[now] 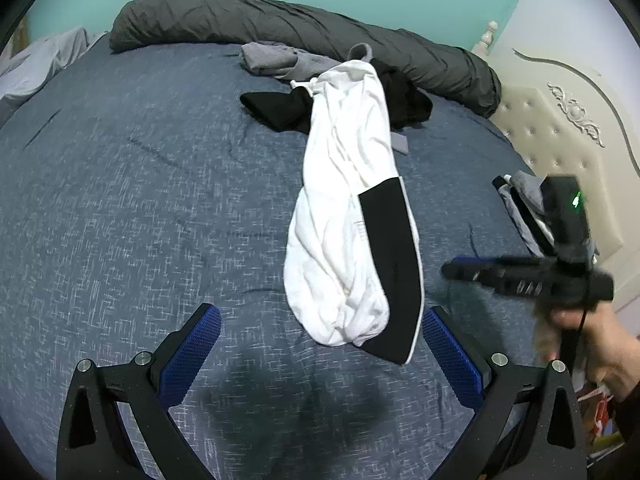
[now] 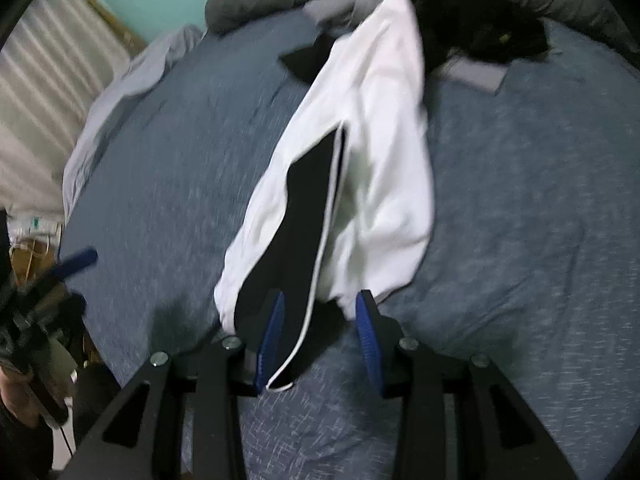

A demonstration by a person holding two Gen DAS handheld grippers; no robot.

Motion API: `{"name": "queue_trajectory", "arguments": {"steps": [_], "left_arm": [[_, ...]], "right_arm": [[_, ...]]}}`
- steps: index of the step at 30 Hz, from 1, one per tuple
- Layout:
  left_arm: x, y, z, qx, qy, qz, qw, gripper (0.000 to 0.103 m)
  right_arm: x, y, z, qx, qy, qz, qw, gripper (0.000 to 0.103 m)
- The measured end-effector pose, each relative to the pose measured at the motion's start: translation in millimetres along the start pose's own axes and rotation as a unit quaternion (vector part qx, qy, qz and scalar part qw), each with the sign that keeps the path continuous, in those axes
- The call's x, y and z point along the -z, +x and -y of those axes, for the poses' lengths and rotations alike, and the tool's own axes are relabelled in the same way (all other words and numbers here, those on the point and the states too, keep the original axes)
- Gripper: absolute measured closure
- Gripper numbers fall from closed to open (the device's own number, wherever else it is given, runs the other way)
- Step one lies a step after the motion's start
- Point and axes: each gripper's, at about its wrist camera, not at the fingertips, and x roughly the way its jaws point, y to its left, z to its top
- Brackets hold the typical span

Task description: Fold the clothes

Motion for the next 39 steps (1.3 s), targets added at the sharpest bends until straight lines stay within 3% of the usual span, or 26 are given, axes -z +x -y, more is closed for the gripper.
{"name": "queue_trajectory", "arguments": {"steps": [4,7,10,15,23,27,28,31,34,39], "left_arm": [[3,0,-9,-0.003,-0.005,0.001,1.0,0.0],[5,1,-16,-0.004,-0.011,0.004,0.9999,0.0],[6,4,-21,-0.002,-0.017,0.007,0.9998,0.0],[9,18,-28,0.011,-0.041,0.01,0.999,0.0],[19,37,-38,0.033,-0.078,0.012,0.9963,0.0],[19,48,-48,0.041,-0.097,0.013,0.9944,0.0],[19,50,-49,0.044,-0.099,0.015,0.994,0.0],[16,57,-53,0.052,-0.106,0.018,0.9928,0.0],[14,64,-51,0.061,-0.109,0.02,0.992,0.0],[13,72,-43,0.068,-0.1,0.018,0.9925,0.0]], "right_arm": [[10,18,-1,-0.037,0.027,-0.008,0.999,0.066],[14,28,-5,-0.052,0.031,-0.011,0.998,0.091],[11,23,-13,-0.063,0.033,0.007,0.997,0.101],[-9,21,-43,-0.088,0.007,0.019,0.996,0.102],[-39,63,-68,-0.11,-0.01,0.005,0.994,0.102],[-50,78,-72,-0.11,0.003,-0.014,0.994,0.1],[-52,70,-67,-0.106,0.003,-0.002,0.994,0.098],[-57,44,-54,-0.097,0.0,0.035,0.995,0.069],[-60,20,-40,-0.082,-0.008,0.07,0.994,0.068],[-59,17,-21,0.007,-0.021,0.075,0.997,0.061]]}}
